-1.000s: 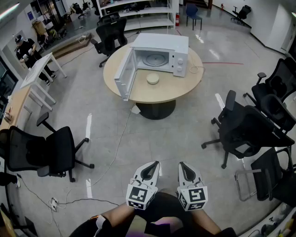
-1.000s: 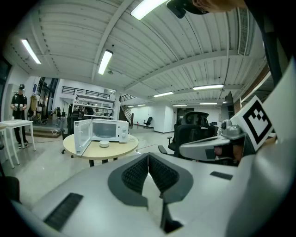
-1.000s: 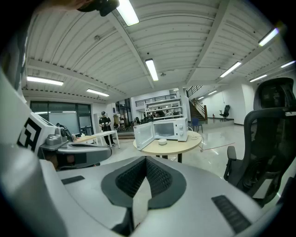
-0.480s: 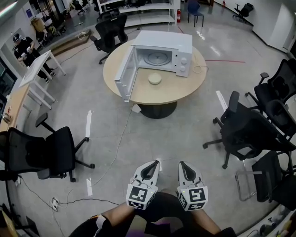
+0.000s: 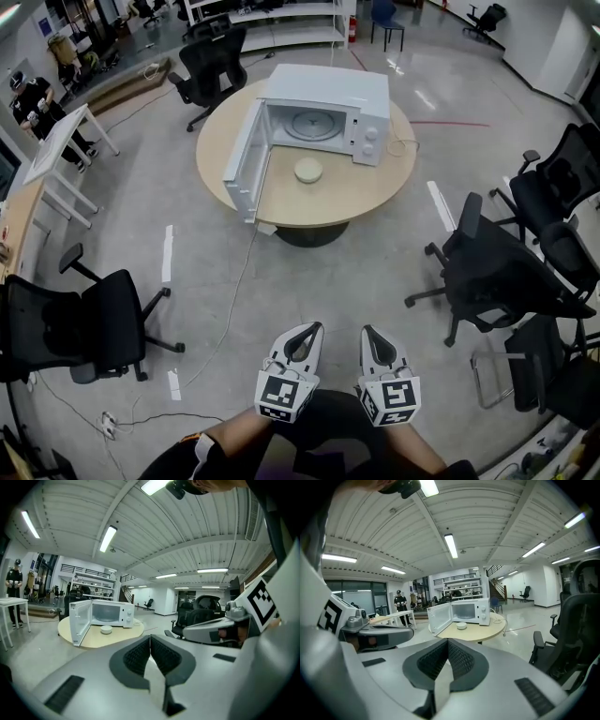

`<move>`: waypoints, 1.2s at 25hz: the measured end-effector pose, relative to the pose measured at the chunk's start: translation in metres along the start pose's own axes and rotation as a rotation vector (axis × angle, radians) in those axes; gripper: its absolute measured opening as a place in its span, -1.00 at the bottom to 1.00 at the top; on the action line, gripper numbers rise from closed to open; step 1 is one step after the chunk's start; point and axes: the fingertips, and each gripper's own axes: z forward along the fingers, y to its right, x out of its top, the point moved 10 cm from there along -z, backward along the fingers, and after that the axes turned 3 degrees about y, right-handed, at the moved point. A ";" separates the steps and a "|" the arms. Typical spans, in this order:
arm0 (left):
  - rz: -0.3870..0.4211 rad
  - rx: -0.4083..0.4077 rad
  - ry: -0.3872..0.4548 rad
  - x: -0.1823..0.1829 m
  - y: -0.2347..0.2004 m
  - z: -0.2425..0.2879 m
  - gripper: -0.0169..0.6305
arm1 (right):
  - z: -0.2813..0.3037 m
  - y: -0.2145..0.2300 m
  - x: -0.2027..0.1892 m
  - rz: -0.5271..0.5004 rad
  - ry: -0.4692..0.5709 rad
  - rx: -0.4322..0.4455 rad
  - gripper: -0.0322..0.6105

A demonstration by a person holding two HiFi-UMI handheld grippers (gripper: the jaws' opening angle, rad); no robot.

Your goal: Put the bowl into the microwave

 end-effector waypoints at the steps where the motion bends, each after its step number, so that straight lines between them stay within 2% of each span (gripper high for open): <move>1: -0.003 -0.004 0.002 0.003 -0.006 0.004 -0.79 | 0.006 0.000 0.004 -0.003 -0.002 -0.005 -0.85; 14: -0.020 -0.069 0.036 0.032 -0.072 0.041 -0.79 | 0.071 -0.009 0.046 -0.034 -0.006 -0.071 -0.85; 30: -0.015 -0.118 0.065 0.049 -0.137 0.058 -0.80 | 0.129 -0.029 0.067 -0.033 0.013 -0.113 -0.85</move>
